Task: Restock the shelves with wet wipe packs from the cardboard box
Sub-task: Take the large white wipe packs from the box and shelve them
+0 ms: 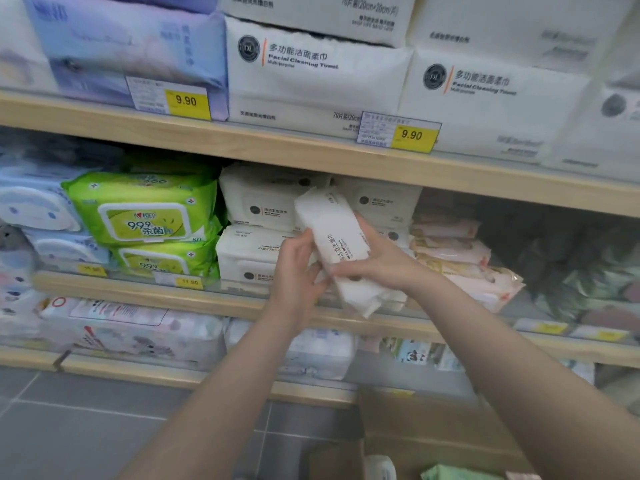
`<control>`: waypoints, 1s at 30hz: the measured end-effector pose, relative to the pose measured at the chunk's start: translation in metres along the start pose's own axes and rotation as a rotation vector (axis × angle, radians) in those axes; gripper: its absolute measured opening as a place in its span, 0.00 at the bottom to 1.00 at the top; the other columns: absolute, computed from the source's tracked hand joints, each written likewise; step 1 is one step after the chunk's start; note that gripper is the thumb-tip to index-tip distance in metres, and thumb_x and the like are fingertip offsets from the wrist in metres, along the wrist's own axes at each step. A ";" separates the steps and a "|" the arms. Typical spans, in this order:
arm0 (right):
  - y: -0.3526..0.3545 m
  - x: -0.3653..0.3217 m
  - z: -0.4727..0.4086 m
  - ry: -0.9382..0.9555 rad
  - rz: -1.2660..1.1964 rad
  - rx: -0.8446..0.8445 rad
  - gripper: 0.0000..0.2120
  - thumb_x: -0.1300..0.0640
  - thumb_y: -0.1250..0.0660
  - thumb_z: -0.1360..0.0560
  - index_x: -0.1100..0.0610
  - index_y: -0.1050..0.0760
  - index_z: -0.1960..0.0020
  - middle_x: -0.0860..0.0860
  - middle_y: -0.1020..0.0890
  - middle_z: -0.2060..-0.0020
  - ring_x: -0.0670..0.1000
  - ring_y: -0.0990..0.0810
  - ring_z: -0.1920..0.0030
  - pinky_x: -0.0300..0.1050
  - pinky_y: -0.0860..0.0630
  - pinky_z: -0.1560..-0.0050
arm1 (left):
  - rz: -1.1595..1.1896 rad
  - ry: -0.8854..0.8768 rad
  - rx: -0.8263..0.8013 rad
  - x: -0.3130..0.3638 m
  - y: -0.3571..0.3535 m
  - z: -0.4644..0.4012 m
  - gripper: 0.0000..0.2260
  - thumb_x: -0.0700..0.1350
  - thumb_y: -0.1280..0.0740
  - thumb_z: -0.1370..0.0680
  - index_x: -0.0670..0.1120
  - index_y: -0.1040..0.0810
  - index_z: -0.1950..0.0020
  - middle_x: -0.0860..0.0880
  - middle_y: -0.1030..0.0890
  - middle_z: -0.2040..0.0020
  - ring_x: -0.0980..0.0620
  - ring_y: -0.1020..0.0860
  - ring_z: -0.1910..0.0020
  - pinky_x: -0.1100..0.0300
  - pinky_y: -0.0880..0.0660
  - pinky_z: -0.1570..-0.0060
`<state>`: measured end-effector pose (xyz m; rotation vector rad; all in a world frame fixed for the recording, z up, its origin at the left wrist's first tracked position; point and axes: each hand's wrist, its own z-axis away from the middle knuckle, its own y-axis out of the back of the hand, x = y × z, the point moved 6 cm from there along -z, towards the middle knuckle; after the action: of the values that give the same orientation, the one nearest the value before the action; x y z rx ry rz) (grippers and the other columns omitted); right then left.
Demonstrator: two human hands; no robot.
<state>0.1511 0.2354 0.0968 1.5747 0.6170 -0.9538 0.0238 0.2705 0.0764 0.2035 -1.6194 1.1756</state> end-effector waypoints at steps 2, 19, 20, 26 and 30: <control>0.005 0.002 -0.006 -0.001 0.201 0.048 0.48 0.44 0.19 0.45 0.37 0.40 0.31 0.42 0.23 0.41 0.46 0.27 0.38 0.46 0.27 0.40 | 0.027 0.004 -0.008 -0.003 -0.002 -0.002 0.19 0.50 0.48 0.23 0.48 0.25 0.37 0.52 0.23 0.36 0.46 0.27 0.35 0.51 0.27 0.44; 0.061 0.002 0.018 -0.110 0.625 0.470 0.33 0.37 0.28 0.35 0.46 0.32 0.34 0.47 0.26 0.36 0.54 0.27 0.37 0.51 0.27 0.43 | -0.861 -0.217 0.047 -0.001 0.020 -0.074 0.43 0.45 0.24 0.33 0.50 0.45 0.24 0.51 0.31 0.30 0.56 0.31 0.34 0.51 0.30 0.34; 0.067 0.007 0.025 -0.198 0.634 0.536 0.35 0.33 0.30 0.36 0.48 0.32 0.35 0.50 0.25 0.38 0.55 0.26 0.39 0.51 0.26 0.45 | -0.917 -0.245 0.082 0.000 0.019 -0.077 0.44 0.45 0.23 0.33 0.47 0.45 0.24 0.49 0.34 0.30 0.53 0.33 0.33 0.52 0.33 0.33; 0.067 0.023 0.043 -0.404 0.336 0.638 0.43 0.31 0.28 0.39 0.57 0.37 0.38 0.56 0.23 0.43 0.59 0.23 0.43 0.49 0.26 0.51 | -0.982 -0.299 0.113 0.005 0.020 -0.083 0.35 0.47 0.20 0.38 0.48 0.31 0.34 0.48 0.32 0.37 0.53 0.28 0.44 0.58 0.30 0.39; 0.048 0.028 0.045 -0.240 0.194 0.627 0.50 0.42 0.21 0.40 0.52 0.44 0.27 0.53 0.30 0.33 0.56 0.29 0.35 0.47 0.30 0.41 | -0.863 -0.321 0.144 0.000 0.015 -0.081 0.30 0.46 0.21 0.37 0.50 0.31 0.40 0.52 0.22 0.46 0.54 0.23 0.48 0.62 0.28 0.50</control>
<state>0.1939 0.1778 0.0976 1.9772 -0.0210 -1.2345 0.0658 0.3399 0.0630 1.1083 -1.4550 0.5916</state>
